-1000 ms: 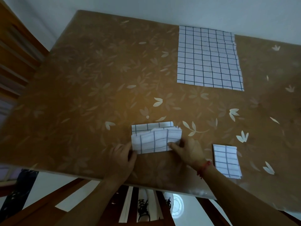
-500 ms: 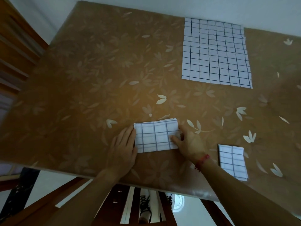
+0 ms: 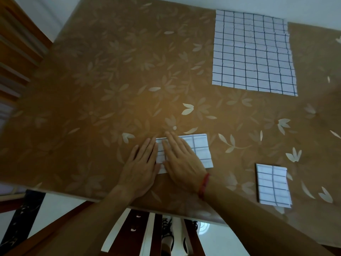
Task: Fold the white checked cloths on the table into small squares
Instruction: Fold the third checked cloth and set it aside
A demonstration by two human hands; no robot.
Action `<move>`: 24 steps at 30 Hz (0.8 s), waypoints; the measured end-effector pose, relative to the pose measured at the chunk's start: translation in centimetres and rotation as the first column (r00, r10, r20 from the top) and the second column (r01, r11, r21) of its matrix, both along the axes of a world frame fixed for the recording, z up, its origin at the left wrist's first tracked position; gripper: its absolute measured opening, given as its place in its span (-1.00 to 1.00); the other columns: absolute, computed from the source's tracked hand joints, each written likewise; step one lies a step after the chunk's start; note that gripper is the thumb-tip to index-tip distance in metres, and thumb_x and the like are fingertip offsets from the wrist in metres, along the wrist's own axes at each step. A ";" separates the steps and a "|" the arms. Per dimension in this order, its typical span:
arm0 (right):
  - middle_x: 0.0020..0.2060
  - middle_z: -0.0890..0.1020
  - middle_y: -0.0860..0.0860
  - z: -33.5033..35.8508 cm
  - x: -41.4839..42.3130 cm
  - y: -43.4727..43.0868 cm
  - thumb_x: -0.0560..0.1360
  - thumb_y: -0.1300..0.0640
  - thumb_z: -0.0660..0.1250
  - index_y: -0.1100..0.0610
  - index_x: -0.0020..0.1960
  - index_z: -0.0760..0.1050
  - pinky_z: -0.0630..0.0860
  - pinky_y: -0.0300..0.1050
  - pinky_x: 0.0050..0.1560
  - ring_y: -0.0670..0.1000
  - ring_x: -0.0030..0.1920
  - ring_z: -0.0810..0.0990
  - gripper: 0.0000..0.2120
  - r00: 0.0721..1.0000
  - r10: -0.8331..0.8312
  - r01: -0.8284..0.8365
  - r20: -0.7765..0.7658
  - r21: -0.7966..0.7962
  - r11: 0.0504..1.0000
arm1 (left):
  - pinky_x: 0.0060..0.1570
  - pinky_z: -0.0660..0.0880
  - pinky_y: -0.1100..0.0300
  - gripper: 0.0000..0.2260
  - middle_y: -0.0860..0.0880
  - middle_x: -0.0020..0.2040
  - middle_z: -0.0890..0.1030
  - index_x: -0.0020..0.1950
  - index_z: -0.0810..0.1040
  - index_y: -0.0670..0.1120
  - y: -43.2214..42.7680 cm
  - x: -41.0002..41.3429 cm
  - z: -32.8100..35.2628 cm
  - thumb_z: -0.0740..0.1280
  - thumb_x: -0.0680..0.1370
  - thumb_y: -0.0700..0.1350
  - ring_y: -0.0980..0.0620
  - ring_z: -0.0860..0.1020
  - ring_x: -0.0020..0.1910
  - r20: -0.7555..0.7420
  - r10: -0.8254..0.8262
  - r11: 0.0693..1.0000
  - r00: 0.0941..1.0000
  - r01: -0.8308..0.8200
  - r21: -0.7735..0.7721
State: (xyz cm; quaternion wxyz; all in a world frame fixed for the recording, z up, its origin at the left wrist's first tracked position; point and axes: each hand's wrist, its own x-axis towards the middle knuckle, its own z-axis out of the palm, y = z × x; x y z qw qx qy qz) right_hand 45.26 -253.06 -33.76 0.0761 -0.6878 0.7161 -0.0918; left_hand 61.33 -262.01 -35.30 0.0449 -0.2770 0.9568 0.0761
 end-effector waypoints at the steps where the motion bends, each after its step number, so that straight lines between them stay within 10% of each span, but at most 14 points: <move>1: 0.50 0.20 0.26 -0.6 0.3 -0.2 0.62 0.03 0.10 0.31 0.50 0.20 0.16 0.14 0.50 0.21 0.52 0.15 -0.46 0.999 0.031 -0.031 -0.015 0.019 0.999 | 0.44 0.12 -0.10 -0.47 -0.16 0.54 0.15 0.53 0.15 -0.20 0.0 0.0 0.0 -0.03 0.65 0.07 -0.07 0.08 0.53 -0.004 -0.011 1.000 1.000 0.011 -0.009; 24: 0.57 -0.03 0.16 -0.9 -7.9 4.2 0.59 -0.33 -0.13 0.23 0.58 -0.10 -0.09 0.09 0.55 0.10 0.57 -0.10 -0.21 0.988 -0.003 0.051 -0.156 0.310 0.949 | 0.46 0.03 -0.03 -0.44 -0.21 0.56 0.03 0.53 0.09 -0.27 -0.5 0.0 0.1 -0.03 0.63 0.05 -0.11 -0.01 0.54 0.029 -0.103 0.994 0.994 0.104 -0.027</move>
